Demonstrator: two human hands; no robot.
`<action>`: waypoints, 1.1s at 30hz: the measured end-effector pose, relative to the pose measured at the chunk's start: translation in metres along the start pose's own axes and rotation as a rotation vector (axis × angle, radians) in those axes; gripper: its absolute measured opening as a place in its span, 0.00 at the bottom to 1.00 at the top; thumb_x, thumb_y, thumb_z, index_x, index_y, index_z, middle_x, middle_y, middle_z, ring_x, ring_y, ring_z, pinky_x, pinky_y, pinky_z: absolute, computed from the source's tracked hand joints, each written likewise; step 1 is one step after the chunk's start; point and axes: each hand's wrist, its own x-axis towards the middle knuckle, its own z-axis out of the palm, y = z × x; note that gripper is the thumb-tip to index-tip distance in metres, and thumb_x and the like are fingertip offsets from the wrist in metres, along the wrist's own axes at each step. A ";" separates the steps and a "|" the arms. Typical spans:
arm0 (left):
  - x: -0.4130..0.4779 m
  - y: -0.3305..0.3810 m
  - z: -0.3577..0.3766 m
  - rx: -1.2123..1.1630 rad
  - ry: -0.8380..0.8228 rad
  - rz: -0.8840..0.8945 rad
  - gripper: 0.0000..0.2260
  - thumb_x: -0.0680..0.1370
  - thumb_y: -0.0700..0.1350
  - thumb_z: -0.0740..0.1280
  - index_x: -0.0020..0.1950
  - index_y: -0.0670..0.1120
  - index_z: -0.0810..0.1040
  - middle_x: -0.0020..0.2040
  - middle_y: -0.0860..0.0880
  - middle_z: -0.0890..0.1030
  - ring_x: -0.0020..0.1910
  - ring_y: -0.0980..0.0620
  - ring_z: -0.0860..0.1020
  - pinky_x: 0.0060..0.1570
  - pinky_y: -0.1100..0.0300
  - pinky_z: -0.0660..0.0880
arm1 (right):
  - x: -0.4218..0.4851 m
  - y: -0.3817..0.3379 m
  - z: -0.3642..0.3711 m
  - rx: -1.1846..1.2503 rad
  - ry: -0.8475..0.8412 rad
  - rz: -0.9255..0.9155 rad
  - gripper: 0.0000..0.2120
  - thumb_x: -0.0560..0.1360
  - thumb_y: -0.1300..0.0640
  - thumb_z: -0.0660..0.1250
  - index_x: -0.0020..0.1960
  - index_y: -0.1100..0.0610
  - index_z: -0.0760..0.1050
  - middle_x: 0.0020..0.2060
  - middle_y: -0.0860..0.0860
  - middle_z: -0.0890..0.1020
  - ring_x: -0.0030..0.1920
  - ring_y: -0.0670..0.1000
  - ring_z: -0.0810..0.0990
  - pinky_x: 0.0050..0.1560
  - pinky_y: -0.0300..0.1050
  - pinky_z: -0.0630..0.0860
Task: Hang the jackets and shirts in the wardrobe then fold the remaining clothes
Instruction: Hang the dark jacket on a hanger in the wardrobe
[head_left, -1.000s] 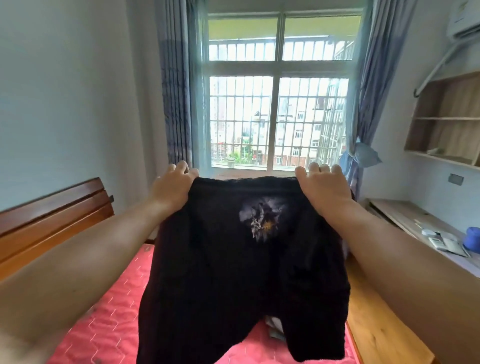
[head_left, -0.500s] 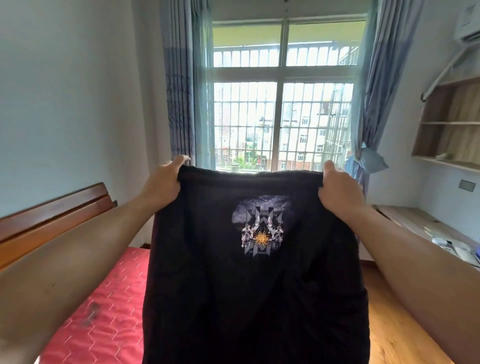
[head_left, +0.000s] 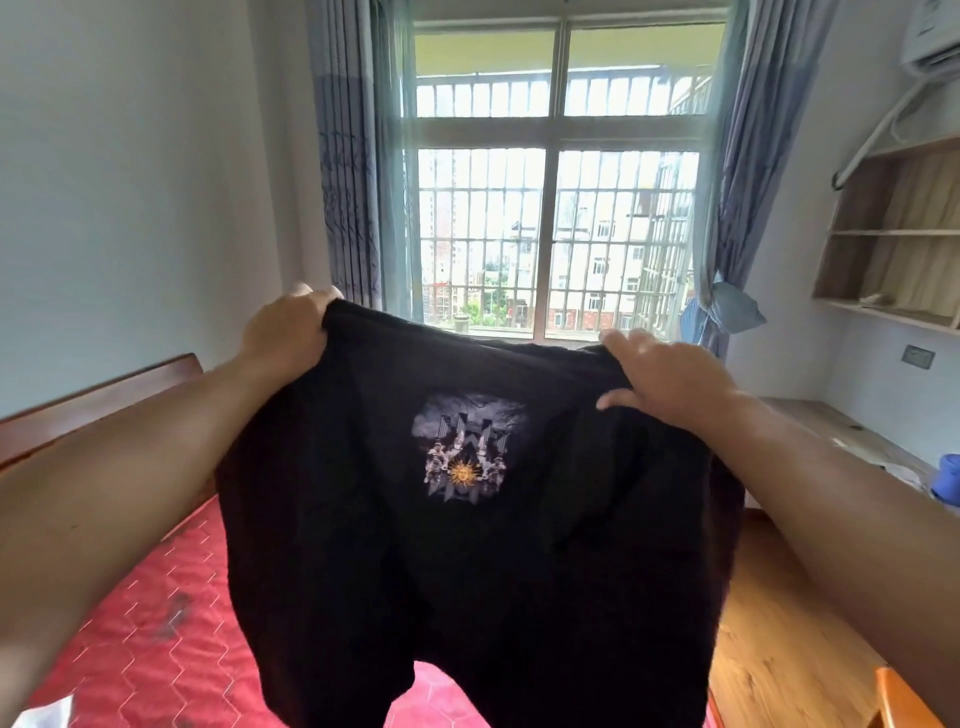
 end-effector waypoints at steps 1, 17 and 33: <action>-0.001 -0.002 -0.001 0.031 0.009 -0.027 0.21 0.76 0.36 0.61 0.67 0.53 0.73 0.57 0.43 0.75 0.52 0.36 0.77 0.50 0.45 0.75 | -0.001 0.000 0.000 -0.082 -0.017 -0.052 0.37 0.74 0.32 0.64 0.72 0.50 0.53 0.56 0.55 0.75 0.36 0.59 0.82 0.32 0.50 0.78; -0.026 -0.021 -0.008 -0.010 0.088 0.311 0.23 0.70 0.26 0.62 0.59 0.48 0.66 0.55 0.44 0.74 0.49 0.39 0.75 0.46 0.41 0.75 | 0.003 0.002 -0.019 -0.343 0.064 -0.362 0.51 0.73 0.75 0.53 0.78 0.30 0.42 0.63 0.61 0.68 0.22 0.51 0.70 0.21 0.48 0.72; -0.033 0.015 -0.032 0.420 -0.038 0.737 0.16 0.78 0.44 0.61 0.66 0.52 0.74 0.67 0.44 0.73 0.60 0.41 0.77 0.49 0.47 0.78 | 0.002 0.007 -0.035 -0.063 -0.108 0.066 0.22 0.82 0.36 0.53 0.62 0.50 0.73 0.45 0.54 0.73 0.42 0.58 0.80 0.40 0.51 0.78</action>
